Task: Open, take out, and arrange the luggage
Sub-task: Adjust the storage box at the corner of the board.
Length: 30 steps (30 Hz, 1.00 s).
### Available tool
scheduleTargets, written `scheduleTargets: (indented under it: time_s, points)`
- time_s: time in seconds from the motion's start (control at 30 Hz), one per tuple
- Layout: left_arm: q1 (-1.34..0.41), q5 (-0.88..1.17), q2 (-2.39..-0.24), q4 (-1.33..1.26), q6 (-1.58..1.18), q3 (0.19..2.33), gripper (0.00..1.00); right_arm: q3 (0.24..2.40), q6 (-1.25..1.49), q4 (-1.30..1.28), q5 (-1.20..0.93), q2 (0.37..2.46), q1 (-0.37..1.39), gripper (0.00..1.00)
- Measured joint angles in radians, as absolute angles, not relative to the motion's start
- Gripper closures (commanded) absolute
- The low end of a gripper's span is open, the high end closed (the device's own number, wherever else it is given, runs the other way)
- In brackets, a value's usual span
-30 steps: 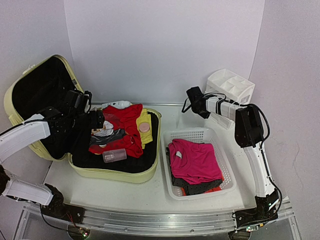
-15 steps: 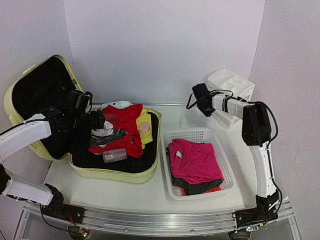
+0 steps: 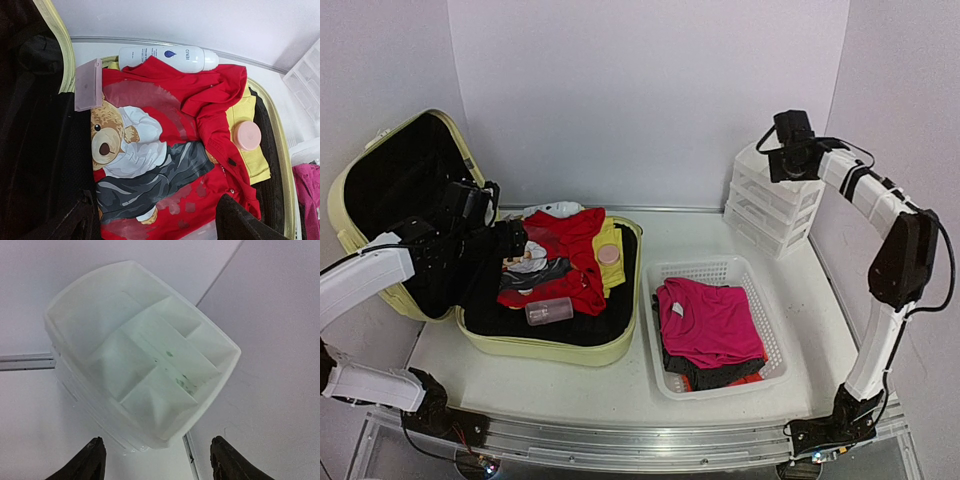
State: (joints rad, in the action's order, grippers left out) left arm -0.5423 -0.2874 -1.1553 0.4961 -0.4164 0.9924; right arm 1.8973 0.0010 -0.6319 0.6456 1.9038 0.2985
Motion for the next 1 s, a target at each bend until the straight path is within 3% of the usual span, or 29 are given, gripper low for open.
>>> scheduleTargets:
  time_s: [0.1, 0.27, 1.0]
  points:
    - [-0.542, -0.287, -1.120, 0.496, -0.419, 0.974, 0.16, 1.848, 0.124, -0.647, 0.584, 1.855, 0.220, 0.21]
    - [-0.542, -0.288, -1.087, 0.496, -0.421, 0.960, 0.16, 1.803, 0.295, -0.670, 0.513, 1.826, 0.111, 0.02]
    - [-0.542, -0.287, -1.111, 0.495, -0.426, 0.958, 0.15, 1.775, 0.568, -0.662, 0.392, 1.781, 0.022, 0.02]
